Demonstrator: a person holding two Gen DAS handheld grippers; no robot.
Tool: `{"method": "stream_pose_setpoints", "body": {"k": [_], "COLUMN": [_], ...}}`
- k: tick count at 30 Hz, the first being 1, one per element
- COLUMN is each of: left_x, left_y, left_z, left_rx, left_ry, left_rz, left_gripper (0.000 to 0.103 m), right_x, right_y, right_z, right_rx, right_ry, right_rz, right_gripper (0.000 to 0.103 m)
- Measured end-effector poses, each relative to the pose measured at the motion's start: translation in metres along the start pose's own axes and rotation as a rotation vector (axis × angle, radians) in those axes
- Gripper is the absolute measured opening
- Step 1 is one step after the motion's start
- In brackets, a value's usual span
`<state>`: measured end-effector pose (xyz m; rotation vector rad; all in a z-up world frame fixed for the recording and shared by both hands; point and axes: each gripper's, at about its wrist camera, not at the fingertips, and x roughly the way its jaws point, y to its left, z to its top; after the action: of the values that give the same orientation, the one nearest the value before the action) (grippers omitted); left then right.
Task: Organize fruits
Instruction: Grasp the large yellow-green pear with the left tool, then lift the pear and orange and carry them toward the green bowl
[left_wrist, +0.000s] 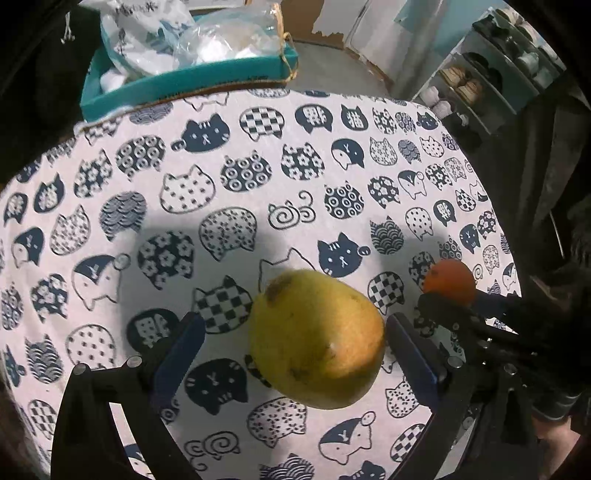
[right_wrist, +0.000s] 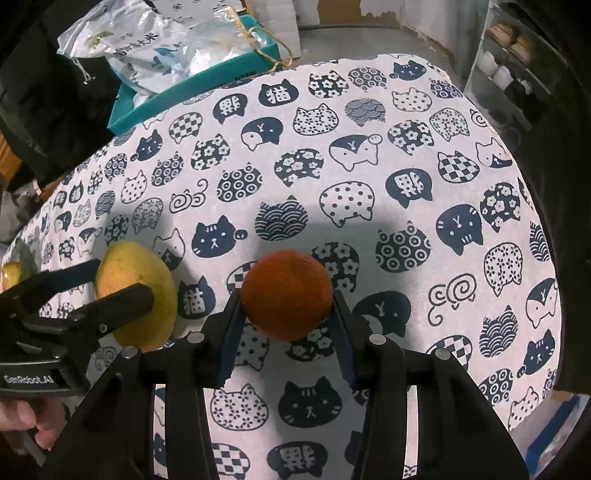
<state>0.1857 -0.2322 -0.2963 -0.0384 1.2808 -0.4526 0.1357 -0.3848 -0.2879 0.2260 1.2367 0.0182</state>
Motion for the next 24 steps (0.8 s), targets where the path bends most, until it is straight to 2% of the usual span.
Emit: {"method": "stream_pose_setpoints", "body": {"k": [6,16,21,24], "left_x": [0.012,0.014,0.013,0.011], "left_y": [-0.006,-0.014,-0.019,-0.023], "left_z": [-0.003,0.004,0.002,-0.001], "left_rx": [0.01,0.005,0.031,0.057], "left_ry": [0.036,0.018,0.003,-0.011], "left_rz": [-0.026,-0.081,-0.048,0.006], "left_gripper": [0.097,0.076,0.076,0.076], "right_x": [-0.002,-0.006,-0.008,-0.011], "right_y": [-0.007,-0.007,-0.007,-0.008], "right_z": [-0.001,-0.005,-0.006,-0.006], "right_rx": [0.017,0.015,0.012,0.009], "right_ry": [-0.004,-0.005,-0.009,-0.02], "right_rz": [-0.004,-0.006,-0.017,-0.027], "right_gripper": [0.044,0.044,0.044,0.044]}}
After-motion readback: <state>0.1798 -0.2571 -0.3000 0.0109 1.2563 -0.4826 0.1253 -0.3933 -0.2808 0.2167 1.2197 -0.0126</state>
